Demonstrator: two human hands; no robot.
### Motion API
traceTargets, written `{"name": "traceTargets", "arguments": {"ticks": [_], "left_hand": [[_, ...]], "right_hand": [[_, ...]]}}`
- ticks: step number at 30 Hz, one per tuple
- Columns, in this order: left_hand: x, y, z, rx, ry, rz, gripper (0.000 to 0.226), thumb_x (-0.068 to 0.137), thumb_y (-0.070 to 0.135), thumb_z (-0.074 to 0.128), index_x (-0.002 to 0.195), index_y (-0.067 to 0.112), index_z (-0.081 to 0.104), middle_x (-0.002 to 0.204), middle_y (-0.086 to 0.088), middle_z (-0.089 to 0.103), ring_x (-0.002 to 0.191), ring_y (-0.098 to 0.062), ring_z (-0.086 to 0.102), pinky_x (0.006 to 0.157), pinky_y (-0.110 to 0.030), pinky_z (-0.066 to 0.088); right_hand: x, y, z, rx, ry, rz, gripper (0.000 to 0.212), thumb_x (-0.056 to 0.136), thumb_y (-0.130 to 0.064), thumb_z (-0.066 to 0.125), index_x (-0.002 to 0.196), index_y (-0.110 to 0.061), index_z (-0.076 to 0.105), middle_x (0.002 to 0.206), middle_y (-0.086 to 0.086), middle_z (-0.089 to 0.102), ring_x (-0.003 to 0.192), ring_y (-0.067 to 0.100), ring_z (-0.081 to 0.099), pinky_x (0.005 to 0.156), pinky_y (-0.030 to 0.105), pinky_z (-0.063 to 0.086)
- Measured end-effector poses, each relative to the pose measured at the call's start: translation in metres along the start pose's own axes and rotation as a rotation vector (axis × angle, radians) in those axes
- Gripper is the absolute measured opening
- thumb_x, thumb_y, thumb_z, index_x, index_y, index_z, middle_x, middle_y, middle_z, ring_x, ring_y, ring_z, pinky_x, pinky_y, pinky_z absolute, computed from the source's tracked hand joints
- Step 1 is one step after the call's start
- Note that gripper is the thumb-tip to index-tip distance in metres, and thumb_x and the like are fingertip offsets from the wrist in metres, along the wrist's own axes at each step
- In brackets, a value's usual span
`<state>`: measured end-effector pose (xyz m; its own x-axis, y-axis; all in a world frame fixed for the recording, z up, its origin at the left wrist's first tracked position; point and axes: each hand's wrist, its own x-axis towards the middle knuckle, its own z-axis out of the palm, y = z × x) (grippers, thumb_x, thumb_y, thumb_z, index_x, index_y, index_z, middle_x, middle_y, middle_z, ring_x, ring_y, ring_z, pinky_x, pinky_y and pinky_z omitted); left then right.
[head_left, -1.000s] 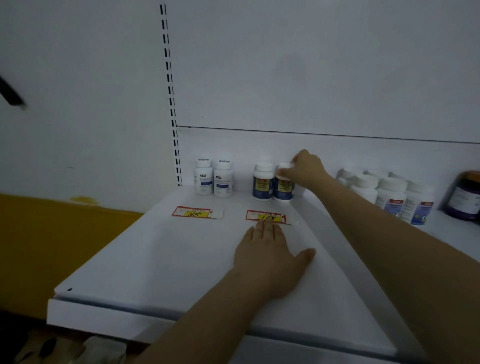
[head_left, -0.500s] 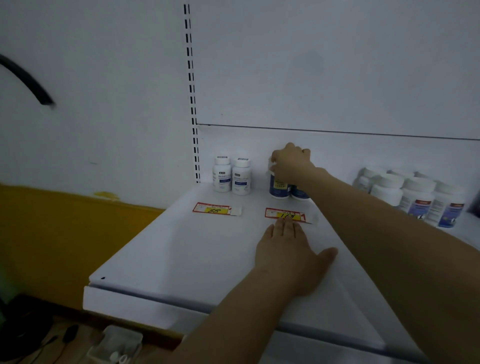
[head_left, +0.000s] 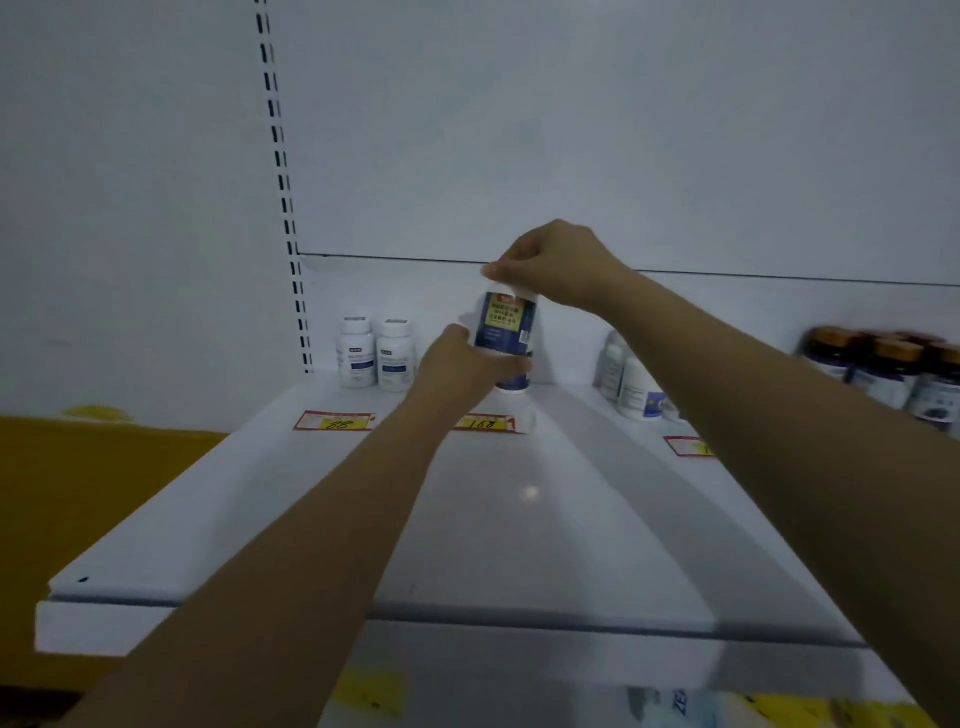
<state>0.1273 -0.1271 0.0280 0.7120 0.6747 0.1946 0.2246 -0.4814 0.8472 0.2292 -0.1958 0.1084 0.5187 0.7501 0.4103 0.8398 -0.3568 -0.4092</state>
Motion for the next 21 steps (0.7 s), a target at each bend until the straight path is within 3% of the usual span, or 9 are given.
{"name": "traceTargets", "arguments": {"ticks": [3,6,8,11,14,17,18,21], "left_hand": [[0.001,-0.005,0.010,-0.097,-0.096,0.049,0.043,0.080,0.025,0.074,0.118,0.011,0.059,0.105,-0.005,0.064,0.079,-0.011,0.054,0.061,-0.016,0.038],[-0.003,-0.014,0.017,-0.150,-0.093,0.063,0.034,0.079,0.024,0.075,0.109,0.015,0.061,0.089,0.003,0.062,0.071,-0.002,0.053,0.056,-0.010,0.040],[-0.005,-0.018,0.020,-0.165,-0.062,0.057,0.040,0.078,0.028,0.075,0.113,0.013,0.061,0.092,0.001,0.063,0.074,-0.006,0.055,0.058,-0.012,0.041],[-0.007,-0.018,0.022,-0.128,-0.069,0.053,0.047,0.077,0.033,0.075,0.117,0.013,0.061,0.096,-0.001,0.062,0.081,-0.012,0.056,0.060,-0.014,0.041],[-0.005,-0.016,0.021,-0.155,-0.177,0.016,0.047,0.078,0.032,0.074,0.119,0.014,0.059,0.101,-0.005,0.063,0.091,-0.019,0.059,0.081,-0.026,0.051],[-0.004,-0.015,0.017,-0.195,-0.231,-0.008,0.047,0.080,0.023,0.074,0.122,0.011,0.058,0.110,-0.011,0.065,0.104,-0.026,0.060,0.099,-0.038,0.047],[-0.004,-0.016,0.016,-0.199,-0.221,0.007,0.044,0.080,0.021,0.074,0.120,0.011,0.059,0.108,-0.010,0.065,0.101,-0.025,0.060,0.096,-0.036,0.048],[-0.003,-0.019,0.014,-0.221,-0.162,0.062,0.037,0.079,0.019,0.075,0.113,0.014,0.060,0.097,0.000,0.063,0.079,-0.009,0.059,0.068,-0.015,0.044]], "right_hand": [[-0.013,0.013,0.007,-0.015,-0.042,0.028,0.041,0.088,-0.049,0.060,0.109,-0.015,0.071,0.109,0.001,0.068,0.093,0.010,0.054,0.072,0.020,0.041],[-0.022,0.027,0.015,0.057,-0.028,0.071,0.045,0.090,-0.051,0.056,0.114,-0.016,0.068,0.116,0.002,0.066,0.105,0.015,0.057,0.086,0.026,0.045],[-0.025,0.036,0.021,0.212,-0.068,0.126,0.045,0.093,-0.048,0.054,0.118,-0.013,0.065,0.118,0.005,0.065,0.110,0.021,0.059,0.097,0.035,0.048],[-0.029,0.042,0.030,0.406,-0.102,0.178,0.034,0.094,-0.035,0.057,0.118,-0.011,0.062,0.113,0.009,0.065,0.105,0.024,0.063,0.091,0.039,0.055],[-0.030,0.045,0.033,0.436,-0.060,0.164,0.033,0.093,-0.033,0.058,0.116,-0.010,0.063,0.111,0.008,0.065,0.101,0.022,0.064,0.085,0.034,0.057],[-0.031,0.047,0.033,0.463,-0.035,0.142,0.033,0.093,-0.032,0.059,0.117,-0.011,0.063,0.112,0.008,0.065,0.101,0.022,0.064,0.086,0.035,0.056],[-0.031,0.048,0.033,0.492,-0.034,0.140,0.033,0.093,-0.031,0.058,0.118,-0.011,0.062,0.113,0.008,0.064,0.101,0.022,0.063,0.087,0.034,0.056],[-0.032,0.047,0.033,0.575,-0.037,0.139,0.032,0.094,-0.030,0.057,0.119,-0.010,0.058,0.115,0.008,0.063,0.102,0.020,0.063,0.085,0.029,0.056]]}}
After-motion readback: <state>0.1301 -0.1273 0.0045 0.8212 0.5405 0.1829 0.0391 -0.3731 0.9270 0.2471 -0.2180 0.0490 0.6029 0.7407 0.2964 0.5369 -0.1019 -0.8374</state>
